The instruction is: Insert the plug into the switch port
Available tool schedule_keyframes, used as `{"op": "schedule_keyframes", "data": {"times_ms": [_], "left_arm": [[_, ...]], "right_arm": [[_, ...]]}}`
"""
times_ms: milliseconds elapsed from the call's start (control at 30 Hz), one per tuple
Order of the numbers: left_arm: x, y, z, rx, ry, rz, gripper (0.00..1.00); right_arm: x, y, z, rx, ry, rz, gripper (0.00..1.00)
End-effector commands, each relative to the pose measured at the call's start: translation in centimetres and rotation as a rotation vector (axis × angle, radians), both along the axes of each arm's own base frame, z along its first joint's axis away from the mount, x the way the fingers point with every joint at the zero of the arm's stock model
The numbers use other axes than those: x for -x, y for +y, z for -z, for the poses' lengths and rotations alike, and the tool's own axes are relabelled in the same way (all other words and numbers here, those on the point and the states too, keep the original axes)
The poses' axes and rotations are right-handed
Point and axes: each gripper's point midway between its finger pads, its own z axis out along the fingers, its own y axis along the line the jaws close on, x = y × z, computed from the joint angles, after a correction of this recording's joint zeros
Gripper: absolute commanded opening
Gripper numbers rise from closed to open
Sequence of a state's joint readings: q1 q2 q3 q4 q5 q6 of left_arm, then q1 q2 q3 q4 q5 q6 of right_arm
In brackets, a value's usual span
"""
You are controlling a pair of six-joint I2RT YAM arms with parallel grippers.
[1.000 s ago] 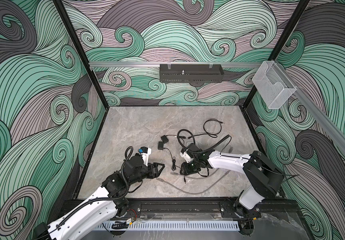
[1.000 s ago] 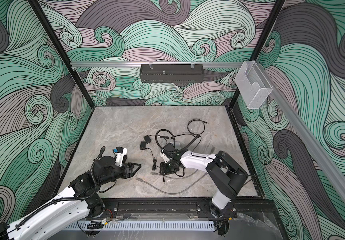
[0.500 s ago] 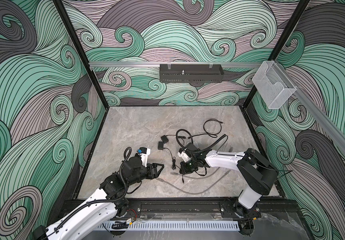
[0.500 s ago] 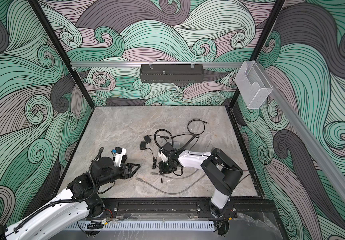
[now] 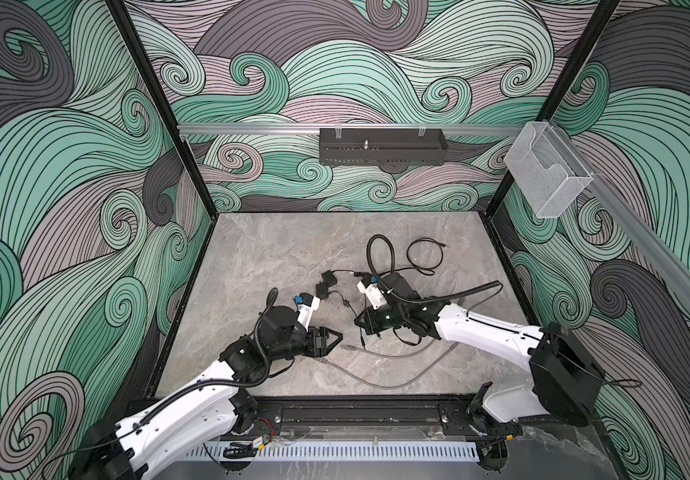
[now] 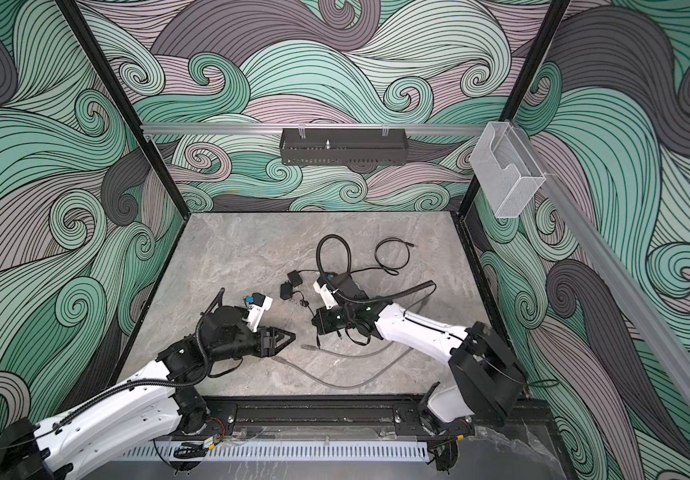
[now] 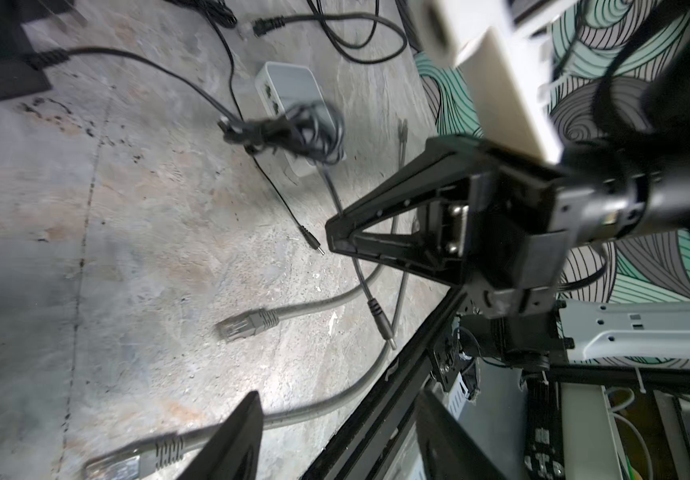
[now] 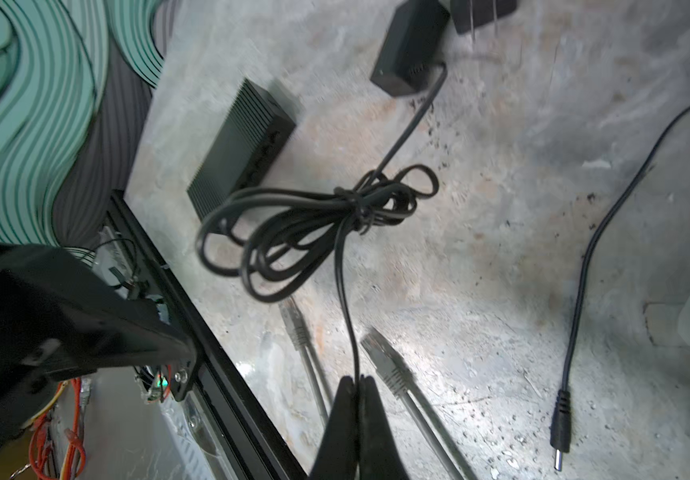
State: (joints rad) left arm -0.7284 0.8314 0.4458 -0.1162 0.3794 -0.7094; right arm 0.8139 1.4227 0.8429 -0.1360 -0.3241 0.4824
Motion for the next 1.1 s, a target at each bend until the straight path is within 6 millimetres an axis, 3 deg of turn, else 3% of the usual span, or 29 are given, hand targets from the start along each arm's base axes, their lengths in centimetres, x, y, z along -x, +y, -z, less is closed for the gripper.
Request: {"op": "schedule_keyframes", "data": {"times_ms": [0,200,467,600,733,1067], "left_arm": [[0.3,-2.7,-3.4,0.064,-0.049,0.167,0.57],[-0.5,-5.5,-3.8,0.142,0.005,0.227,0.55],[-1.3,-6.9,-3.6,0.138,0.023,0.249,0.5],[-1.7,-7.3,-3.4,0.134,0.032,0.248,0.47],[-2.0,-7.6,-3.1,0.126,0.045,0.244,0.37],[-2.5,-7.6,-3.2,0.119,0.04,0.222,0.28]], "right_arm": [[-1.2,-0.4,-2.0,-0.051,-0.097,0.055,0.0],[-2.5,-0.8,-4.9,-0.139,-0.216,0.121,0.0],[-3.6,-1.5,-7.3,-0.211,-0.287,0.216,0.0],[-3.6,-1.7,-7.7,-0.228,-0.288,0.232,0.0],[-3.6,-2.2,-8.0,-0.247,-0.297,0.264,0.0],[-3.5,-2.5,-7.3,-0.262,-0.263,0.293,0.0]]}}
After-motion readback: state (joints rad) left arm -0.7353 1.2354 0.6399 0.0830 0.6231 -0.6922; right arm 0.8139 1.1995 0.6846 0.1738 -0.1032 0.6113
